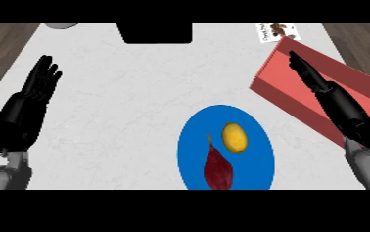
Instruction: Pick the lemon from the plate and place it in the cardboard box
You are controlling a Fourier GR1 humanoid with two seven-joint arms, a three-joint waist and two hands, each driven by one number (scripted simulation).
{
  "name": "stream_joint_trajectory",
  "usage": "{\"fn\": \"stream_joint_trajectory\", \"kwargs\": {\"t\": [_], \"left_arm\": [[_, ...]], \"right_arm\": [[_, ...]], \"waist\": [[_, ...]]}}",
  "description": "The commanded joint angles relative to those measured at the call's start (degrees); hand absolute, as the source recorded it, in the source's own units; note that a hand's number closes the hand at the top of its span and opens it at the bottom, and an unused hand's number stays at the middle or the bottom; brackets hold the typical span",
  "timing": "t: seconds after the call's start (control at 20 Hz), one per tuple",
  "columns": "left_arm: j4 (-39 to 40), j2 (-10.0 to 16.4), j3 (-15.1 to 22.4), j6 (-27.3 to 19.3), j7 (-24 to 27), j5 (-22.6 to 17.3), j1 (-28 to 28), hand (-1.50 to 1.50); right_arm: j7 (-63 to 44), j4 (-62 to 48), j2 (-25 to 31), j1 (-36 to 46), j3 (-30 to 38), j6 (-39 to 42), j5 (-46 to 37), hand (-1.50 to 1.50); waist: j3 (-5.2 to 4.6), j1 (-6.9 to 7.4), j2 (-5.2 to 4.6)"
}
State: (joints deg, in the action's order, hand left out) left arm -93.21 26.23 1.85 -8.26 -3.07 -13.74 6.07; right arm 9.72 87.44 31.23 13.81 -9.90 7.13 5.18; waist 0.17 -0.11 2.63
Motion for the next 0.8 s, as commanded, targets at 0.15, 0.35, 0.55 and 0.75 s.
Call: {"fn": "stream_joint_trajectory", "kwargs": {"t": [0.15, 0.35, 0.55, 0.75], "left_arm": [[2.81, -1.47, -3.02, 2.94, 0.03, -4.54, -4.03, 0.00], [0.75, -2.68, -2.50, 1.66, -7.60, -7.81, -4.74, 0.00], [-0.63, -3.84, -2.01, 1.80, -8.87, -8.30, -4.90, 0.00], [-1.63, -1.27, -5.15, 5.27, -9.57, -10.24, -6.61, 0.00]], "right_arm": [[-10.56, 4.34, -6.11, -0.35, 4.21, -1.42, 10.18, -1.50], [-5.61, 3.59, -8.45, -3.04, 12.21, -20.63, 0.62, -1.50], [9.48, 11.90, -13.62, -11.53, 8.53, -19.56, -1.04, -1.50], [7.29, 24.51, -10.47, -20.36, 3.18, -17.09, -6.78, -1.50]], "waist": [[-0.27, -0.18, -2.49], [-0.12, -1.71, -2.10], [-0.10, -0.70, -2.38], [-0.18, -0.46, -2.38]]}}
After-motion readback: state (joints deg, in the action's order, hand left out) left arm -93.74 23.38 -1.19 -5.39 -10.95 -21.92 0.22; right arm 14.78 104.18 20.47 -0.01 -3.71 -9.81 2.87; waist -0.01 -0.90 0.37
